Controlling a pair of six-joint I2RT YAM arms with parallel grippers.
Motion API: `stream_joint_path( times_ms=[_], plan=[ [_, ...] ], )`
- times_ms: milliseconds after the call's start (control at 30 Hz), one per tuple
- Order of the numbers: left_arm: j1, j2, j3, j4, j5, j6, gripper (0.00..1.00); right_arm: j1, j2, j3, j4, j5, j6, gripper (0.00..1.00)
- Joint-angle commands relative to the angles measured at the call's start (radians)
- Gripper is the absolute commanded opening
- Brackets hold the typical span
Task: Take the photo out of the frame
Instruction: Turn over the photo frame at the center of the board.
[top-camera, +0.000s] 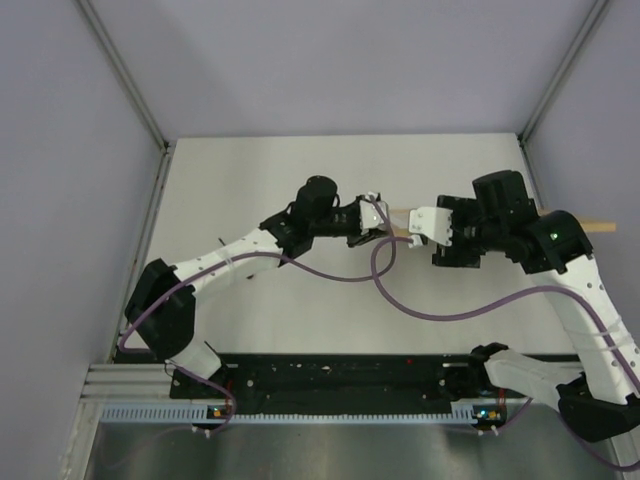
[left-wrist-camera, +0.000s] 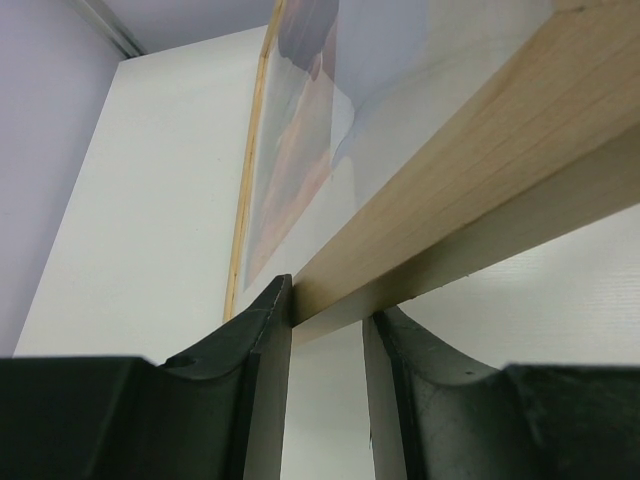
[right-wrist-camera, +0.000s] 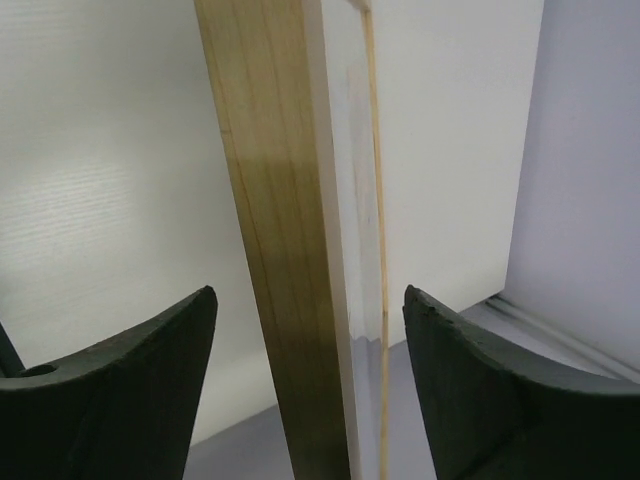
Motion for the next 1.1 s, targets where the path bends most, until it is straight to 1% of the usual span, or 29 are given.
stream_joint_path(
  times_ms=[0,33,67,100,167,200,233,267,300,400,467,500,533,567,600,733,867,1067],
  plan=[
    [0.014,0.011,0.008,-0.136,0.088,-0.132,0.00,-0.008,0.008,0.005,0.055,0.080,-0.040,0.67],
    [0.017,0.009,0.007,-0.136,0.090,-0.132,0.00,-0.008,0.014,0.005,0.054,0.095,-0.048,0.59],
    [0.019,0.007,0.003,-0.136,0.091,-0.132,0.00,-0.007,0.021,0.007,0.055,0.109,-0.054,0.55],
    [0.022,0.006,0.002,-0.134,0.094,-0.132,0.00,-0.007,0.028,0.011,0.055,0.119,-0.059,0.47],
    [0.028,0.004,-0.001,-0.133,0.094,-0.133,0.00,-0.008,0.040,0.020,0.054,0.129,-0.067,0.30],
    [0.030,0.003,-0.001,-0.133,0.094,-0.135,0.00,-0.008,0.044,0.025,0.054,0.129,-0.068,0.19],
    [0.031,0.000,-0.001,-0.134,0.094,-0.138,0.00,-0.008,0.048,0.031,0.052,0.129,-0.071,0.10],
    [0.034,-0.002,-0.001,-0.134,0.096,-0.136,0.03,-0.005,0.051,0.036,0.052,0.129,-0.076,0.03],
    [0.036,-0.005,-0.001,-0.136,0.090,-0.139,0.11,-0.008,0.058,0.043,0.052,0.129,-0.079,0.01],
    [0.047,-0.011,0.000,-0.140,0.077,-0.135,0.33,-0.007,0.074,0.086,0.043,0.123,-0.073,0.00],
    [0.057,-0.016,0.000,-0.140,0.065,-0.135,0.44,-0.007,0.089,0.132,0.042,0.106,-0.057,0.00],
    [0.066,-0.026,0.000,-0.140,0.057,-0.133,0.51,-0.007,0.098,0.160,0.043,0.100,-0.044,0.00],
    [0.080,-0.032,-0.003,-0.140,0.054,-0.132,0.65,-0.007,0.107,0.190,0.042,0.089,-0.027,0.00],
    [0.097,-0.049,-0.003,-0.137,0.056,-0.135,0.95,-0.005,0.118,0.223,0.043,0.080,-0.016,0.00],
    [0.122,-0.057,-0.001,-0.134,0.056,-0.141,0.98,-0.005,0.130,0.250,0.043,0.069,0.001,0.00],
    [0.233,-0.135,-0.018,-0.104,0.073,-0.167,0.98,-0.005,0.199,0.371,0.057,0.044,0.071,0.00],
    [0.336,-0.215,-0.062,-0.102,0.082,-0.149,0.98,-0.005,0.303,0.491,0.084,0.064,0.175,0.00],
    [0.471,-0.342,-0.162,-0.102,0.048,-0.118,0.99,-0.005,0.515,0.808,0.069,0.129,0.410,0.00]
  ],
)
